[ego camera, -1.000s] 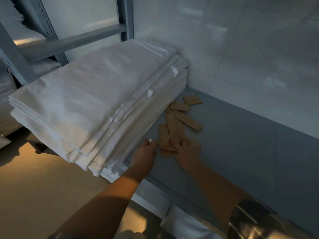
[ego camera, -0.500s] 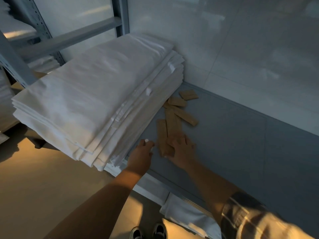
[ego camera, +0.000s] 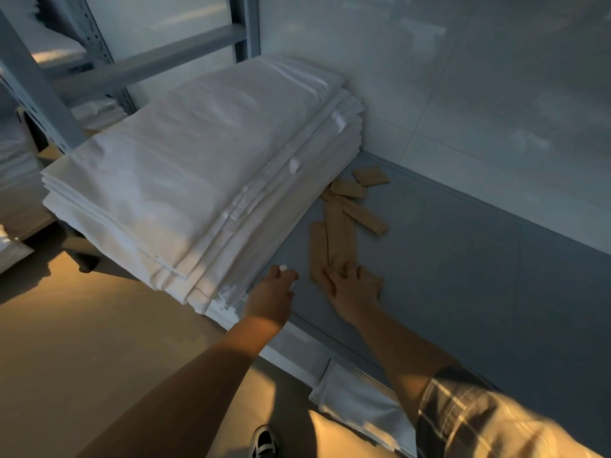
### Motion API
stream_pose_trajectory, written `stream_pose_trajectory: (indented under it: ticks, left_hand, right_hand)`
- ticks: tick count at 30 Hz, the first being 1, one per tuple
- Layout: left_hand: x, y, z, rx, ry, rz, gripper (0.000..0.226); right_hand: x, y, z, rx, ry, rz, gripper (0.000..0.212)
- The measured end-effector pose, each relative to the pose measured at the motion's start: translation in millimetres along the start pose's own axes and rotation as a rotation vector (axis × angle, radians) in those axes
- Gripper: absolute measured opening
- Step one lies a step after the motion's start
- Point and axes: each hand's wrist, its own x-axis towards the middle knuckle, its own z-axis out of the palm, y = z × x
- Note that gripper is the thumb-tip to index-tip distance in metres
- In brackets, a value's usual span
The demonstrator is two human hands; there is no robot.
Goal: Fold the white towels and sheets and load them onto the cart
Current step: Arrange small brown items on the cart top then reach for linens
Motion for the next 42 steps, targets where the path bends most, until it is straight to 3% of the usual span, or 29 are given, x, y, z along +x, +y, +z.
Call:
stream_pose_trajectory:
  ticks: [5,11,20,28,32,38,42]
  left_hand:
    - [-9,14,1,-0.012,-0.032,-0.045,0.028]
    - [-22,51,-5,0.002,-0.007,-0.019,0.030]
    - [-33,143,10,-0.048,0.042,0.251,0.043]
    - [-42,250,44,-0.055,-0.075,0.628,0.048]
    - [-67,300,64,-0.080,-0.177,0.824,0.067]
    - [-127,358,97,-0.126,-0.386,0.975,0.082]
    - [-179,382,124,-0.167,-0.498,1.136,0.065]
  right_hand:
    - [-14,11,0,0.084,0.140,-0.062,0.042]
    - [-43,32,-18,0.472,0.263,-0.016,0.053]
    - [-122,87,-45,0.696,0.508,0.114,0.050]
    - [-215,161,-46,0.827,0.623,0.467,0.042]
    - [-272,187,-34,0.803,0.593,0.716,0.052]
    - [-370,193,-3,0.812,0.776,1.026,0.045]
    - [-436,188,17,0.817,0.799,1.215,0.072]
